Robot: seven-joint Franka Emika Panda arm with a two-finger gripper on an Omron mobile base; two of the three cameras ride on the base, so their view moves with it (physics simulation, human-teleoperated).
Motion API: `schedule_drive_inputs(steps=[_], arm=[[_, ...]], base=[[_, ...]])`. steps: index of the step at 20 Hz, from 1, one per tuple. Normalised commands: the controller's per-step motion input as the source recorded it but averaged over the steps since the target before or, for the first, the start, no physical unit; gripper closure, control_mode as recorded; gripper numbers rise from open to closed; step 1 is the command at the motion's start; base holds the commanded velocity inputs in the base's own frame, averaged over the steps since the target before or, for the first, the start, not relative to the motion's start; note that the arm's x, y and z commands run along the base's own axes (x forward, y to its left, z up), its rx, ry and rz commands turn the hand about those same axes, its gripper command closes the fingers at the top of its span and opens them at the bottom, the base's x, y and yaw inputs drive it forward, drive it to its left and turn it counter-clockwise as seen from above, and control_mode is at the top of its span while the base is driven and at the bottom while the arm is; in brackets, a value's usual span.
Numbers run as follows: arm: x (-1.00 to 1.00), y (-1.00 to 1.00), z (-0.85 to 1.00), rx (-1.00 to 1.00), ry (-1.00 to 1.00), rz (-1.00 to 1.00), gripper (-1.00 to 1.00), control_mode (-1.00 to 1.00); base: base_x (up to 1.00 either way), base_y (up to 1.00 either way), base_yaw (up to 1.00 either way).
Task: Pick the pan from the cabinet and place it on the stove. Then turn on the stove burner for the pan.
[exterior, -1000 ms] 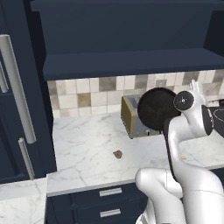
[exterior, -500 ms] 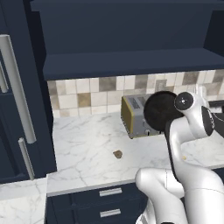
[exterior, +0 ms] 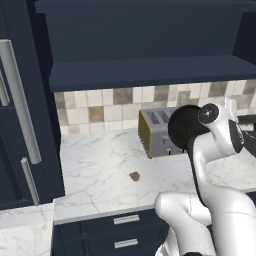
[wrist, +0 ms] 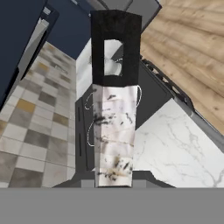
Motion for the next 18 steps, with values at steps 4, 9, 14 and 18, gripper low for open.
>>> schedule_drive_inputs(steps=[4, 9, 14, 18], arm=[[0.0, 0.0, 0.0, 0.0, 0.0, 0.0, 1.0, -1.0], [0.0, -0.01, -0.07, 0.01, 0.0, 0.0, 1.0, -1.0], [0.0, -0.42, -0.23, 0.15, 0.0, -0.02, 1.0, -1.0], [-0.05, -0.74, -0.22, 0.22, 0.0, -0.08, 1.0, -1.0]], base=[[0.0, 0.0, 0.0], [0.0, 0.0, 0.0], [0.0, 0.0, 0.0], [0.0, 0.0, 0.0]])
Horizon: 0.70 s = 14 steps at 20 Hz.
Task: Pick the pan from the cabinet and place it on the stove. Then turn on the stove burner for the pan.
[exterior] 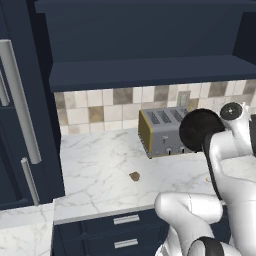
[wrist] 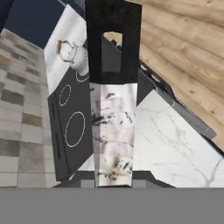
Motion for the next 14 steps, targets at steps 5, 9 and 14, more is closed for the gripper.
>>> schedule_drive_inputs(steps=[5, 9, 14], arm=[[-0.14, -0.8, -0.26, 0.22, -0.01, -0.1, 1.0, -1.0], [-0.21, -0.6, -0.25, 0.13, 0.0, -0.11, 1.0, -1.0], [-0.29, -0.35, -0.21, 0.06, -0.02, -0.16, 1.0, -1.0]], base=[[0.0, 0.0, 0.0], [0.0, 0.0, 0.0], [0.0, 0.0, 0.0]])
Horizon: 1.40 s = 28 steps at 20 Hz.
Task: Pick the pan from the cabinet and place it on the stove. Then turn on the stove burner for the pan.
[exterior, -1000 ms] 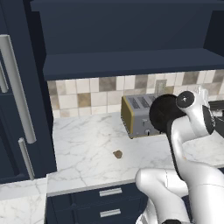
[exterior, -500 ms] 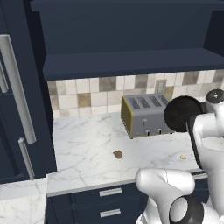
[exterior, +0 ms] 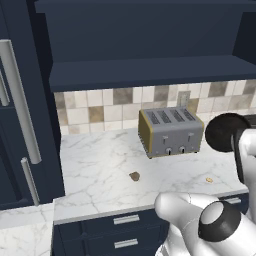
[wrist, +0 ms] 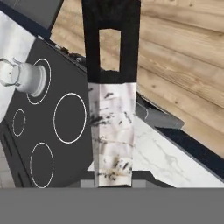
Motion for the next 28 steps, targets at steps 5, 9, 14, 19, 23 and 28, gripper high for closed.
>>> schedule_drive_inputs(steps=[5, 9, 14, 19, 23, 28], arm=[[-0.34, -0.38, -0.28, 0.04, -0.08, -0.25, 1.0, -1.0], [-0.29, -0.38, -0.29, 0.06, -0.11, -0.26, 1.0, -1.0], [-0.19, -0.28, -0.3, 0.07, -0.11, -0.24, 1.0, -1.0], [-0.03, -0.23, -0.18, 0.09, -0.06, -0.23, 1.0, -1.0], [0.0, -0.18, -0.14, 0.09, -0.1, -0.2, 1.0, -1.0], [0.0, -0.12, -0.25, 0.06, -0.12, -0.21, 1.0, -1.0]], base=[[0.0, 0.0, 0.0], [0.0, 0.0, 0.0], [0.0, 0.0, 0.0], [0.0, 0.0, 0.0], [0.0, 0.0, 0.0], [0.0, 0.0, 0.0]])
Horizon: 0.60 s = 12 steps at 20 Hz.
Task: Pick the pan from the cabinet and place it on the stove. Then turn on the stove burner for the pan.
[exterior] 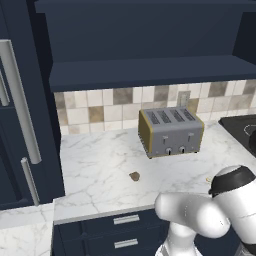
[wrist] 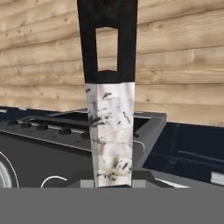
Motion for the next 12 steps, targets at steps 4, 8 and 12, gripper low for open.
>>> schedule_drive_inputs(steps=[4, 8, 12], arm=[[0.0, -0.01, -0.2, 0.06, -0.1, -0.18, 1.0, -1.0], [0.0, 0.0, -0.17, 0.04, -0.07, -0.15, 1.0, -1.0], [0.0, -0.01, -0.15, 0.05, -0.05, -0.12, 1.0, -1.0]], base=[[0.0, 0.0, 0.0], [0.0, 0.0, 0.0], [0.0, 0.0, 0.0]])
